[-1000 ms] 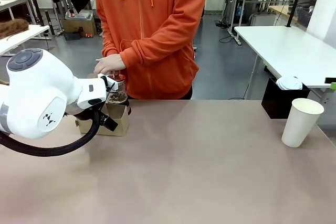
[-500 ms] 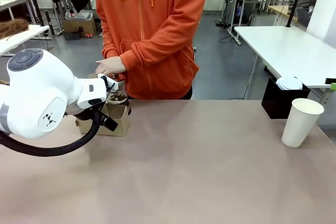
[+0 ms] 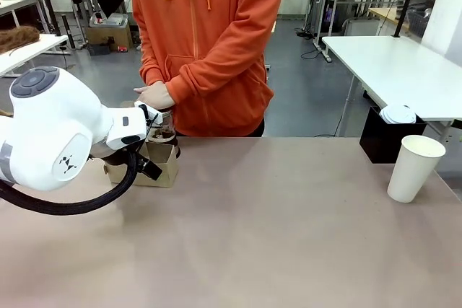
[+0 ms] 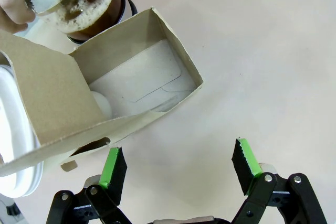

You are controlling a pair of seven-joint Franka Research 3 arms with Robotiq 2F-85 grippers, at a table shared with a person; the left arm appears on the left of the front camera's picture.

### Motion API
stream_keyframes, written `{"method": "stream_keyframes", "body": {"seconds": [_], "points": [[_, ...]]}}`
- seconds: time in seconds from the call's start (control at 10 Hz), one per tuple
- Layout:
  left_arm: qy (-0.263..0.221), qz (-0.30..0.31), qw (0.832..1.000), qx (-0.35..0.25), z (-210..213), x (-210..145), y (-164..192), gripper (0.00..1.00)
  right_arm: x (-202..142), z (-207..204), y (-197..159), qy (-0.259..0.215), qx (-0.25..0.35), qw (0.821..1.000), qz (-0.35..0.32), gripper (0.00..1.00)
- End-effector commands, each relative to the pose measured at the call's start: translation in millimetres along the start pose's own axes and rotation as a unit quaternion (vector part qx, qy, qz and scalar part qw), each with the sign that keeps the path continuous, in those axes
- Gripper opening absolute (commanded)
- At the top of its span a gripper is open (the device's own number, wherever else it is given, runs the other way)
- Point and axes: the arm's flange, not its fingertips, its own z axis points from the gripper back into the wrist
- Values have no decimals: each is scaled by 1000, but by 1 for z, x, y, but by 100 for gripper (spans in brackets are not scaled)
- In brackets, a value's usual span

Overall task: Pour a drink into a cup and package it in a carrier.
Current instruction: Pick up the 600 ml Paper Cup and place it in the middle top area of the table.

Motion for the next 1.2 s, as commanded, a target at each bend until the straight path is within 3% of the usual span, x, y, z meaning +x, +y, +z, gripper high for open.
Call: {"method": "stream_keyframes", "body": {"seconds": [0.0,0.6,1.1], "points": [[0,0,1000,0,0,0,0,100,-9,4,2,22,48,998,19,100],[0,0,1000,0,0,0,0,100,-60,-26,22,48,38,998,30,100],[0,0,1000,0,0,0,0,100,-73,-48,42,45,9,998,45,100]]}}
